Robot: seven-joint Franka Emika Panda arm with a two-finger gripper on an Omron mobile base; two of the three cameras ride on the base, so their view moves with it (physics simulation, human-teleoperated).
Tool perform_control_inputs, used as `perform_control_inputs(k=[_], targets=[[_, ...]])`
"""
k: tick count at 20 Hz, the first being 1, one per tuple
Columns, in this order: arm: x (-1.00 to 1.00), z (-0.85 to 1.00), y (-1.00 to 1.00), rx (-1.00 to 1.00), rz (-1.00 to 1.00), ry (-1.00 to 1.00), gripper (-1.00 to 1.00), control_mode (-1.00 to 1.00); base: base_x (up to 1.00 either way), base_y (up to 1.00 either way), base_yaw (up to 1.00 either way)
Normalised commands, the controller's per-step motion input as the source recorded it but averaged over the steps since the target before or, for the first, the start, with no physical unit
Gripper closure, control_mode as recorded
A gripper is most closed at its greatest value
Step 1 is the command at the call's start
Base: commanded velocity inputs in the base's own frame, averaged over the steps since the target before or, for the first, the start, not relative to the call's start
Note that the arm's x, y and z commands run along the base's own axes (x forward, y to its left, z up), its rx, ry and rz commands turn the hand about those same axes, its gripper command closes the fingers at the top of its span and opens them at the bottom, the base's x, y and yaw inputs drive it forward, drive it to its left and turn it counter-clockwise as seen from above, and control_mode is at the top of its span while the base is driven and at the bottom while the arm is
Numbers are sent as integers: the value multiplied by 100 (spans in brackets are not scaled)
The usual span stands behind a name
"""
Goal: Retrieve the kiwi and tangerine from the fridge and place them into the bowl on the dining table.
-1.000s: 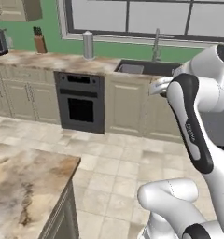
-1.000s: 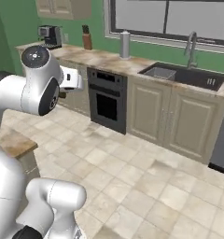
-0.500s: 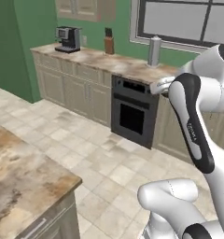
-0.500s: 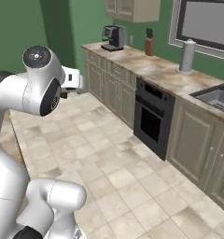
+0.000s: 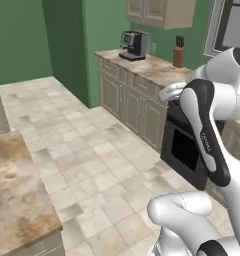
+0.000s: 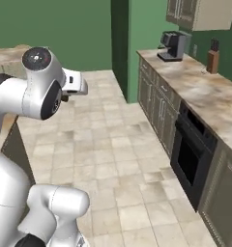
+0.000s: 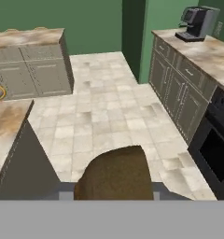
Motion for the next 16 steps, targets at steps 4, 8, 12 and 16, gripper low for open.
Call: perform_control_inputs(k=[4, 8, 12, 16], targets=[[0, 0, 0, 0, 0, 0, 100, 100, 100, -58, 33], [0, 0, 0, 0, 0, 0, 100, 100, 100, -46, 27], [0, 0, 0, 0, 0, 0, 100, 100, 100, -36, 24], [0, 0, 0, 0, 0, 0, 100, 100, 100, -17, 13]])
